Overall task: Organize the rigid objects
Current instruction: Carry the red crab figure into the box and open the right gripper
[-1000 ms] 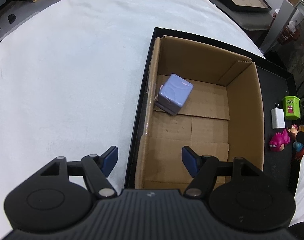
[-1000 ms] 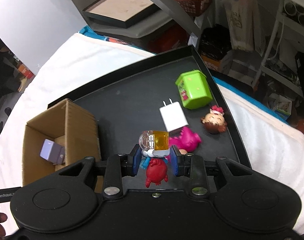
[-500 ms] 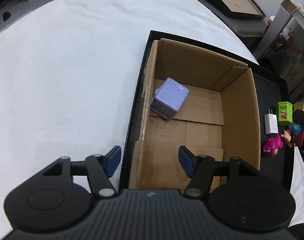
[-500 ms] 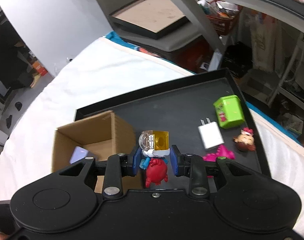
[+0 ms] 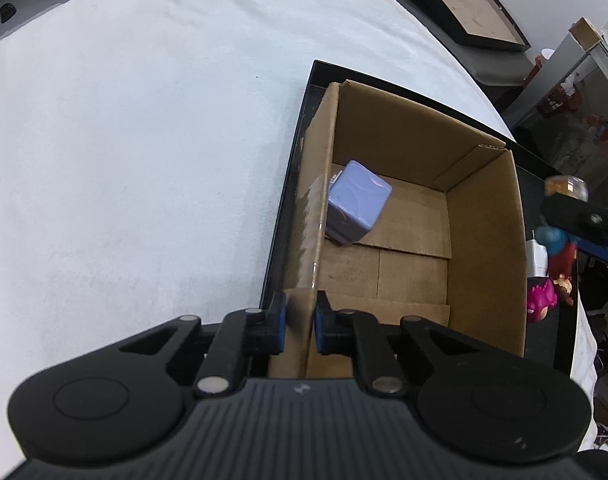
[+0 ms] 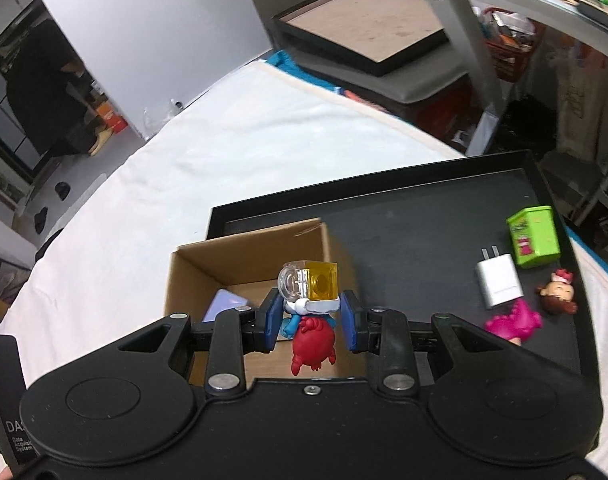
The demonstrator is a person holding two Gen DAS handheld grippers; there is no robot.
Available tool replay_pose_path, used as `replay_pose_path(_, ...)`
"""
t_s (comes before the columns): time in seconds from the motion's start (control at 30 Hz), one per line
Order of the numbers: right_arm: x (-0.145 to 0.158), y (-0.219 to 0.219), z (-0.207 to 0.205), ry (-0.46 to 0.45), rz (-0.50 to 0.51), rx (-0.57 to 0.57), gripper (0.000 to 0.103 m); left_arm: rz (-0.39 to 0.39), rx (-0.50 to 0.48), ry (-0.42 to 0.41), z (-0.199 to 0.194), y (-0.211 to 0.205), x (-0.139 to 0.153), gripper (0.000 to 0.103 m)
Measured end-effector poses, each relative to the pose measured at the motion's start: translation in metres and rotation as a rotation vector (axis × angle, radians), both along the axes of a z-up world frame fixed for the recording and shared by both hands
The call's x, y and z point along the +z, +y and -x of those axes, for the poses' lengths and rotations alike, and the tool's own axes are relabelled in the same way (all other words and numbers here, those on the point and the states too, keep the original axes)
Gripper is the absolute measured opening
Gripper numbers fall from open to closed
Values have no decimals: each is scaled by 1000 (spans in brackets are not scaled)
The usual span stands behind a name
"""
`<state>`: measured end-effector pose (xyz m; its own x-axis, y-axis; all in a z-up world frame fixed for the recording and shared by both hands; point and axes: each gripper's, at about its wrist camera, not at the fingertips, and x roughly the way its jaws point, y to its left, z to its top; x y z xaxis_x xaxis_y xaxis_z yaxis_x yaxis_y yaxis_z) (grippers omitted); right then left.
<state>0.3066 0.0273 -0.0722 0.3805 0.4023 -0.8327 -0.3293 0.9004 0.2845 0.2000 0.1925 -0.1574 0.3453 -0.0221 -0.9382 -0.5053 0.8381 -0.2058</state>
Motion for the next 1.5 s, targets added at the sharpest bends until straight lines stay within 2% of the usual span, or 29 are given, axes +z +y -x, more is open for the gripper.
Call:
replay_pose_path(0.57, -23, 58, -6, 23, 47, 70, 31, 9, -32, 7, -3, 2, 1, 13)
replay_pose_path(0.67, -25, 64, -10, 8, 71, 74, 35, 16, -28, 9, -4, 4, 0, 13)
replay_pose_path(0.77, -24, 63, -10, 5, 76, 67, 42, 22, -30, 10, -4, 6, 0, 13)
replay_pose_path(1.0, -28, 47, -7, 47, 82, 40, 44, 24, -36, 22, -6, 7, 1, 14)
replay_pose_path(1.17, -29, 33, -6, 85, 80, 9, 44, -17, -47, 14, -6, 2, 11, 17)
replay_pose_path(1.3, -23, 25, -4, 94, 63, 10, 54, -21, -38, 23, -6, 1, 17, 17)
replay_pose_path(1.33, -21, 24, -3, 85, 68, 10, 56, -23, -36, 27, -6, 0, 18, 19)
replay_pose_path(1.4, -14, 22, -2, 52, 88, 3, 71, -35, -29, 41, -7, -2, 20, 27)
replay_pose_path(1.47, -8, 18, 0, 30, 80, 7, 73, -60, -25, 45, -8, -4, 23, 42)
replay_pose_path(1.5, -6, 15, -1, 30, 76, 8, 73, -71, -23, 43, -7, -5, 25, 44)
